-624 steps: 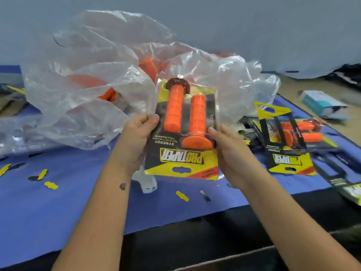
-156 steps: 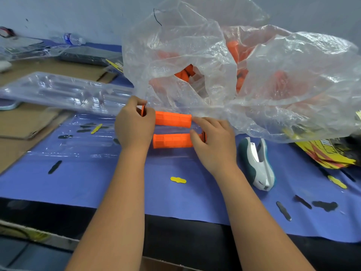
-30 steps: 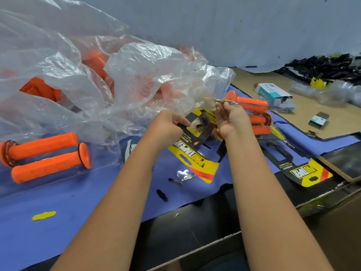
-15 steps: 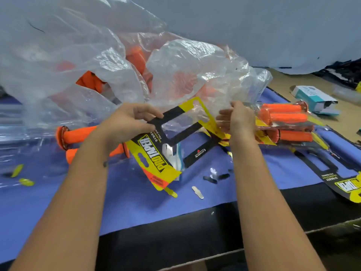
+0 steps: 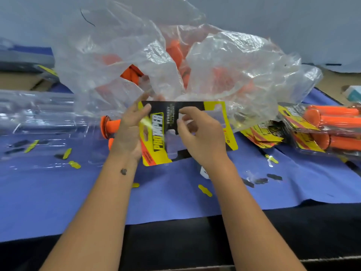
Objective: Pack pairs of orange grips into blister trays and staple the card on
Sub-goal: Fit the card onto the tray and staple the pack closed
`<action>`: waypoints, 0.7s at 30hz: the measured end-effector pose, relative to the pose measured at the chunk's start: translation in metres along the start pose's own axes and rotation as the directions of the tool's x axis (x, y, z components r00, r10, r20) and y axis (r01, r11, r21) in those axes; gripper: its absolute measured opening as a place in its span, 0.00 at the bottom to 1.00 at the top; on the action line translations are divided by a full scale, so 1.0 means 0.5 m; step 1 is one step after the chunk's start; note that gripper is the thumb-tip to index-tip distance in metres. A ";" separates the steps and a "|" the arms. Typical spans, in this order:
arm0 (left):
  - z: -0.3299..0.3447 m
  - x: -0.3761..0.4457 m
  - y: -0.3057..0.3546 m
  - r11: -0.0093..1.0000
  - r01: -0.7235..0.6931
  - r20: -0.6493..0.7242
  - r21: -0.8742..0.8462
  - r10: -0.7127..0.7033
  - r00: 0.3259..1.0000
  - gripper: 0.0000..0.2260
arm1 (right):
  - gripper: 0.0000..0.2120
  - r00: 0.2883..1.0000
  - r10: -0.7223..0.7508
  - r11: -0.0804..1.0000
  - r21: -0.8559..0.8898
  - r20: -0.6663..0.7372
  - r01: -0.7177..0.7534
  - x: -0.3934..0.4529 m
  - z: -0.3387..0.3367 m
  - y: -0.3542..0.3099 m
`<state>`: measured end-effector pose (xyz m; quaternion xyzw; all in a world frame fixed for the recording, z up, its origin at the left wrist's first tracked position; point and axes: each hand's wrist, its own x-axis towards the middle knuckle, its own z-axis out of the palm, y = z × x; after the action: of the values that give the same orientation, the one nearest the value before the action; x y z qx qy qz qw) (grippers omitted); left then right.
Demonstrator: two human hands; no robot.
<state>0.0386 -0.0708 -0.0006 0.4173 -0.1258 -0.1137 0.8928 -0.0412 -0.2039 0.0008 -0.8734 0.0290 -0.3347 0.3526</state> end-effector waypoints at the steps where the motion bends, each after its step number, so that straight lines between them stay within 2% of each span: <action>1: 0.003 -0.003 -0.005 0.999 0.025 0.051 -0.027 -0.024 0.998 0.16 | 0.13 0.998 0.012 1.000 0.029 0.054 -0.013 -0.001 0.000 0.001; 5: 0.010 -0.017 -0.006 0.993 0.111 0.214 -0.044 -0.099 0.972 0.18 | 0.26 0.992 -0.047 0.997 0.072 0.121 0.038 -0.006 0.001 0.006; 9: 0.010 -0.023 0.005 0.980 0.176 0.338 -0.089 -0.137 0.931 0.26 | 0.29 0.986 -0.069 0.997 0.042 0.152 0.064 -0.002 0.005 0.012; 12: 0.015 -0.025 -0.008 0.990 0.138 0.319 -0.034 -0.120 0.940 0.22 | 0.28 0.989 -0.047 0.998 0.042 0.137 0.041 -0.001 0.007 0.015; 14: 0.019 -0.025 -0.017 0.996 0.092 0.338 0.023 -0.094 0.936 0.18 | 0.21 0.993 0.018 0.996 0.089 0.114 -0.028 -0.002 0.005 0.016; 16: 0.027 -0.025 -0.022 0.997 0.066 0.344 0.027 -0.072 0.936 0.17 | 0.13 0.990 0.105 0.966 0.228 0.090 -0.123 -0.002 0.002 0.015; 18: 0.038 -0.026 -0.029 0.998 0.000 0.280 0.056 -0.016 0.960 0.16 | 0.13 0.978 0.183 0.897 0.389 0.101 -0.209 0.000 -0.004 0.016; 21: 0.051 -0.028 -0.041 0.986 -0.083 0.161 0.146 0.059 0.985 0.16 | 0.15 0.969 0.192 0.839 0.487 0.154 -0.244 0.004 -0.012 0.023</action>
<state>0.0155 -0.0976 -0.0026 0.4694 -0.2183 -0.1042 0.8492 -0.0412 -0.2168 -0.0024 -0.7580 0.0226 -0.2447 0.6042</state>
